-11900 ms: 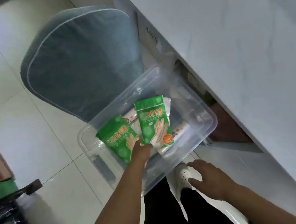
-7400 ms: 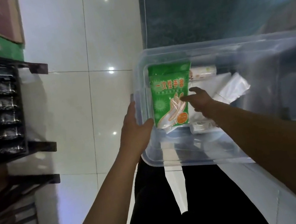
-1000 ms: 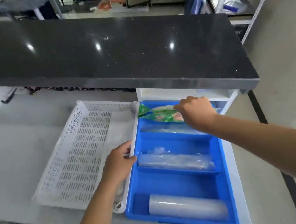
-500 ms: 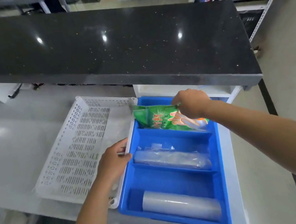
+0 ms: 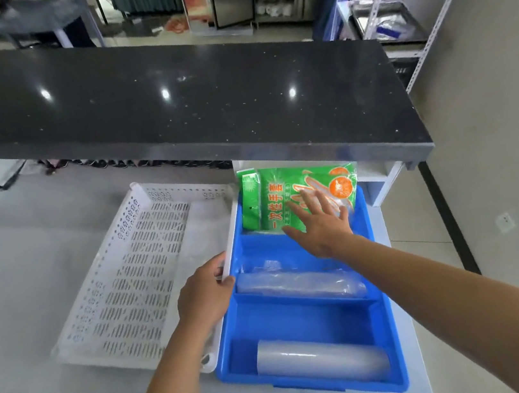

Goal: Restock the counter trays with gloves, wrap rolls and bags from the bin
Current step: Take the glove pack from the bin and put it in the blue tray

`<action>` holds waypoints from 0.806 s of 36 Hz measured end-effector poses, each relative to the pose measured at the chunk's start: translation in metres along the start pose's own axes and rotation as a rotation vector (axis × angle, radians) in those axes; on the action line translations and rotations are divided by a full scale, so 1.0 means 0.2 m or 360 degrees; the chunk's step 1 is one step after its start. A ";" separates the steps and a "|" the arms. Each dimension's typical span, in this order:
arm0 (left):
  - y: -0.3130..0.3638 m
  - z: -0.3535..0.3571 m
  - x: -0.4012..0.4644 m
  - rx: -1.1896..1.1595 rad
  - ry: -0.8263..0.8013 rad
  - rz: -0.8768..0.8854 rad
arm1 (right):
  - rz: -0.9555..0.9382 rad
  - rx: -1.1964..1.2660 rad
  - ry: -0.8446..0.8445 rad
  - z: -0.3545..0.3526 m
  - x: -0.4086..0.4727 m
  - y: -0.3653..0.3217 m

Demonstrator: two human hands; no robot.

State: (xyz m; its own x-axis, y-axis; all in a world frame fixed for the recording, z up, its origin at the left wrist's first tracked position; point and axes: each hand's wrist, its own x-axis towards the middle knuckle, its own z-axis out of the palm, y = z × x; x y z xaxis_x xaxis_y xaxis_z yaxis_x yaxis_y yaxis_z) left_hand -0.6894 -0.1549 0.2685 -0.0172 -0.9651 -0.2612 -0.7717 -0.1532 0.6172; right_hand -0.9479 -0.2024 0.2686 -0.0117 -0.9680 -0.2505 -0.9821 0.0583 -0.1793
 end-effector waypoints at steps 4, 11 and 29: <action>0.00 0.00 -0.02 0.0003 0.0016 0.0055 | -0.0010 0.0048 0.0023 -0.02 -0.01 -0.01; -0.01 -0.02 -0.03 0.0025 -0.0023 0.0183 | 0.0104 0.0367 0.0210 -0.05 -0.28 -0.08; -0.05 -0.08 -0.33 -0.0202 0.0018 0.0425 | 0.0439 0.1119 0.0519 0.15 -1.47 -0.33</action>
State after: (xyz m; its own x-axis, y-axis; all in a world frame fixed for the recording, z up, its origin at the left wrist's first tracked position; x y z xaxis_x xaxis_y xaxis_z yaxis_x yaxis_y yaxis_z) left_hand -0.6704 -0.0935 0.2901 -0.2017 -0.9770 -0.0692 -0.6549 0.0820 0.7513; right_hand -0.8739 0.0865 0.3262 -0.3959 -0.9125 -0.1033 -0.5898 0.3388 -0.7331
